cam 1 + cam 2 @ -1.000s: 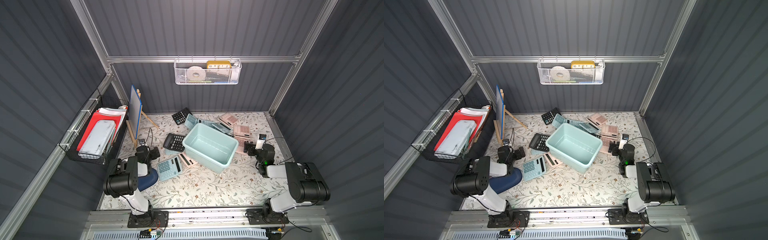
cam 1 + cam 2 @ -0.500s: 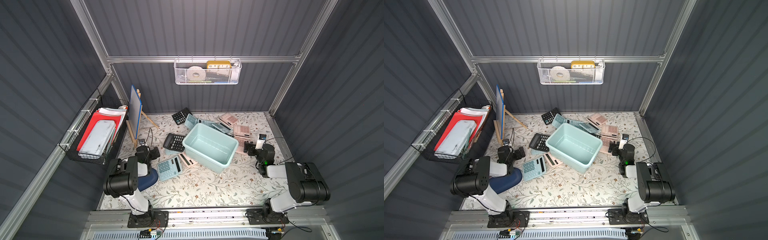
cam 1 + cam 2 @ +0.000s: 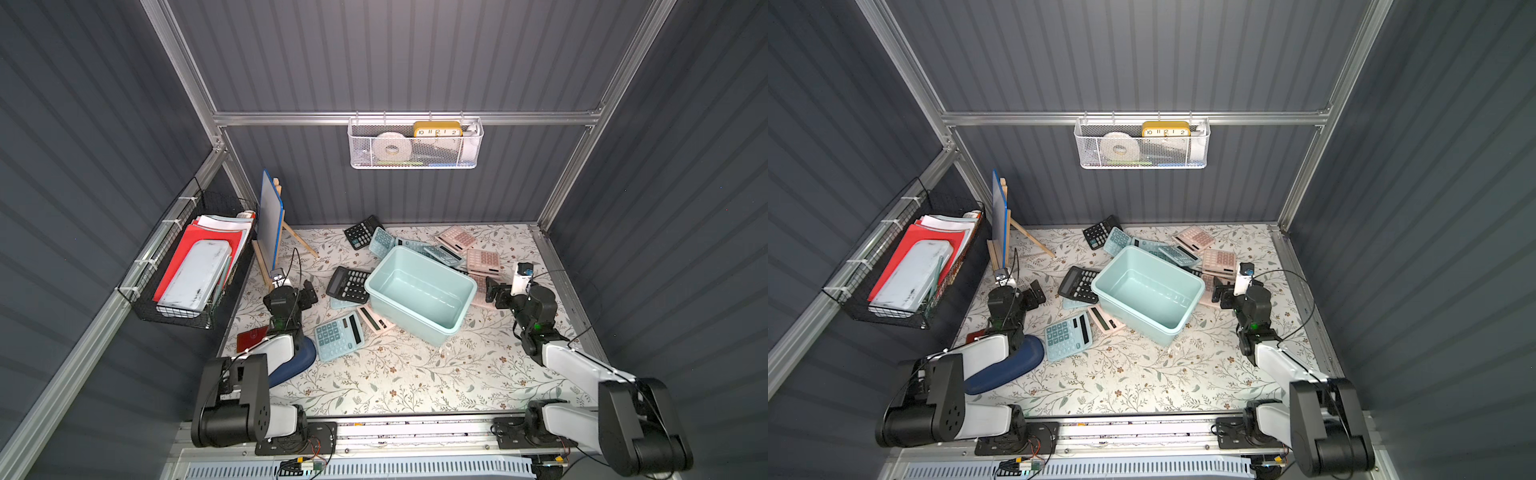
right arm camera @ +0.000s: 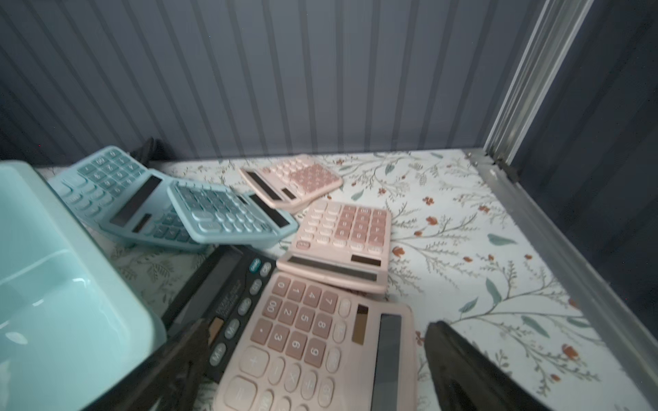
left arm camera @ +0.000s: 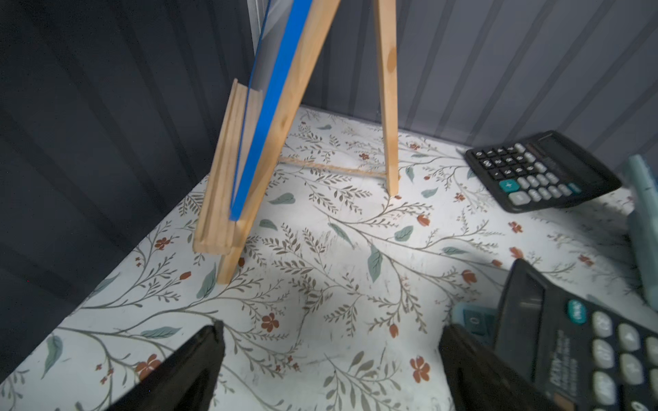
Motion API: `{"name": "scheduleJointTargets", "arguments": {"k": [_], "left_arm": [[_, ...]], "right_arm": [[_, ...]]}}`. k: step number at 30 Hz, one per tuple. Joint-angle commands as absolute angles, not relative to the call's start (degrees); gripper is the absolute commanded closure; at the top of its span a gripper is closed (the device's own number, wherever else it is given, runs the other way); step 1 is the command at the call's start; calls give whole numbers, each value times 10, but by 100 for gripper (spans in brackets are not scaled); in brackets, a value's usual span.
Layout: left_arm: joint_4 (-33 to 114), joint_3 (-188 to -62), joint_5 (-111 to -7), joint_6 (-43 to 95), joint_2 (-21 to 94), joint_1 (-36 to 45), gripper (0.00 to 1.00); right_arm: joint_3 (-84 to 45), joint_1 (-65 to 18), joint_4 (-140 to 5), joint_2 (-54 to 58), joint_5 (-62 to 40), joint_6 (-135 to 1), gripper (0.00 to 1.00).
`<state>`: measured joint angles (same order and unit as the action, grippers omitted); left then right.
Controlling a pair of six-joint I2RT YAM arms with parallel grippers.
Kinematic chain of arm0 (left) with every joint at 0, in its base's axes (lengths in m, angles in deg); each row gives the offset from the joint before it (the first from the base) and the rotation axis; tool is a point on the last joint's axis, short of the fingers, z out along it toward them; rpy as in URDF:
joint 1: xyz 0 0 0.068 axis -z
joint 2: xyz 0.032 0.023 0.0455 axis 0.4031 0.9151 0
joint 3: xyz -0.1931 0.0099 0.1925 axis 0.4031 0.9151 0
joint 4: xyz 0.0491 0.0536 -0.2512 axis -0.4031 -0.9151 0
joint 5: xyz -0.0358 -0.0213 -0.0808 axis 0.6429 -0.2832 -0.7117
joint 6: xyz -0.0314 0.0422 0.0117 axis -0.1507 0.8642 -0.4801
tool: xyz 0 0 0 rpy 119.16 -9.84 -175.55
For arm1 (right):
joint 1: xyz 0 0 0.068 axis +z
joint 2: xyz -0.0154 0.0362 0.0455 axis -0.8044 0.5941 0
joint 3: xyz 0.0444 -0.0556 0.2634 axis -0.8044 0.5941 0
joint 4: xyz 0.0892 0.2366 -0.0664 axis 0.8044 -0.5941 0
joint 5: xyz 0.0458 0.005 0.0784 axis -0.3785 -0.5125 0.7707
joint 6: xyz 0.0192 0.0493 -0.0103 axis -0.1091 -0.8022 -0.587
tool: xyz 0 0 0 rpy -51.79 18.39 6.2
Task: Put the calculator in the storage box
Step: Adjust the storage box at the center of the board.
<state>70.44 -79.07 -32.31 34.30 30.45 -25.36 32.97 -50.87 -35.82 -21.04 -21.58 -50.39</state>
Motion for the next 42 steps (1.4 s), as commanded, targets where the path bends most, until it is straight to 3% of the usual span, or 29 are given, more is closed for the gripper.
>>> {"name": "scheduleJointTargets", "arguments": {"k": [1,11,16,19,24,29,34,42], "left_arm": [[585,-837,-359,278,262,-249,1],[435,-880,-546,74,156,-235,1],[401,-863,-580,17,86,-226,1],[329,-895,-621,25,74,-226,1],[332,-865,-698,-7,26,-226,1],[320,-816,-679,-158,19,-226,1],[435,-784,-735,-212,87,-208,1],[369,-812,-583,-203,67,-64,1]], "right_arm": [[299,-506,-513,-264,-241,-567,1],[136,-507,-848,-292,-238,-726,1],[133,-545,-808,-286,-98,-763,1],[99,-549,-806,-251,-8,-760,6],[24,-538,-846,-150,44,-750,11],[-78,-513,-912,-41,65,-708,13],[-188,-469,-995,51,34,-651,16],[-291,-446,-1038,160,78,-589,19]]}}
